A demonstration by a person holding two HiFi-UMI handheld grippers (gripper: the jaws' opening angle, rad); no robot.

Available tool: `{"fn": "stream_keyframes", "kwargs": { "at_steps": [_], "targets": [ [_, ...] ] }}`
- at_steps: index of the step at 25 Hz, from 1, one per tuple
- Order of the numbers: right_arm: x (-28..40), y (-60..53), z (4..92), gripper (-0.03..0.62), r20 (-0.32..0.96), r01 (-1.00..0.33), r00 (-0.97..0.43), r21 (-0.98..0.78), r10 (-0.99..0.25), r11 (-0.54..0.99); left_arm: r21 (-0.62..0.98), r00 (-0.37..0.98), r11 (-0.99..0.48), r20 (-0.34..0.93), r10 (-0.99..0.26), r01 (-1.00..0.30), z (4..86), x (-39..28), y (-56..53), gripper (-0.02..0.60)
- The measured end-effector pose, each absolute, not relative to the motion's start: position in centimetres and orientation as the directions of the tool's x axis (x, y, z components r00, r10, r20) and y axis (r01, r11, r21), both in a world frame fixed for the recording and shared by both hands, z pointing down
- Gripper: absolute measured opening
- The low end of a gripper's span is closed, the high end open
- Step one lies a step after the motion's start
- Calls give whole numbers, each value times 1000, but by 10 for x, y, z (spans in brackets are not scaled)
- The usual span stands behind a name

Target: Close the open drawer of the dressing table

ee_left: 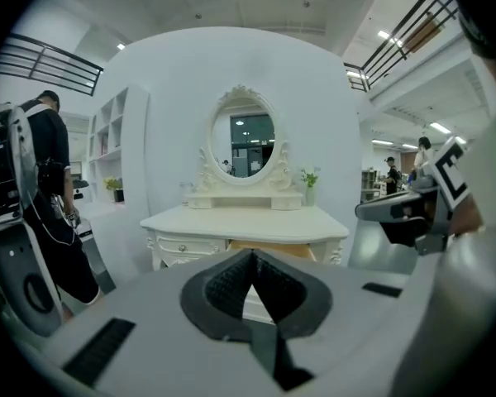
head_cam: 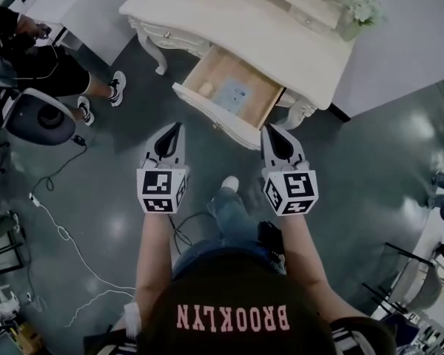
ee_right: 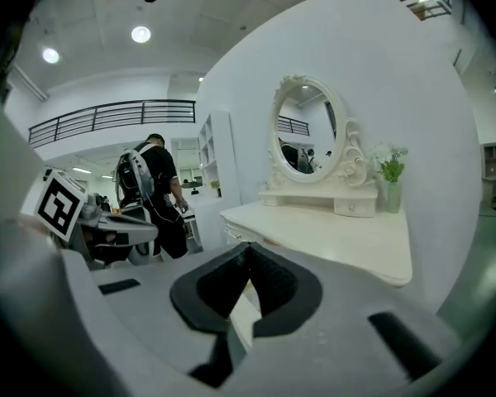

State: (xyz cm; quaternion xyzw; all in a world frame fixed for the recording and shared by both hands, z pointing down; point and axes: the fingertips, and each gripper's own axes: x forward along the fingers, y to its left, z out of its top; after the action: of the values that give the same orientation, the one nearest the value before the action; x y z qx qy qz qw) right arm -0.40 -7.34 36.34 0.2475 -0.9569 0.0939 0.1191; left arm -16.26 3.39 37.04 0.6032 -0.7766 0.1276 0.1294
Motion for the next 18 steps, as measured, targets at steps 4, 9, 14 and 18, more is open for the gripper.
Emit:
{"fn": "stream_keyframes", "kwargs": {
  "at_steps": [4, 9, 14, 18],
  "targets": [
    [-11, -105, 375, -3, 300, -551, -815, -140, -495, 823, -43, -185, 182, 391, -902, -982, 382, -178, -2, 5],
    [-22, -121, 386, -3, 326, -563, -806, -161, -494, 811, -30, -138, 138, 429, -893, -990, 398, -182, -33, 5],
    [-14, -119, 409, -3, 373, -613, -770, -203, -518, 764, -28, -70, 64, 477, -876, -998, 415, -173, -46, 5],
    [-12, -112, 429, -3, 411, -641, -746, -228, -525, 733, -25, -36, 27, 502, -864, -999, 429, -172, -50, 5]
  ]
}}
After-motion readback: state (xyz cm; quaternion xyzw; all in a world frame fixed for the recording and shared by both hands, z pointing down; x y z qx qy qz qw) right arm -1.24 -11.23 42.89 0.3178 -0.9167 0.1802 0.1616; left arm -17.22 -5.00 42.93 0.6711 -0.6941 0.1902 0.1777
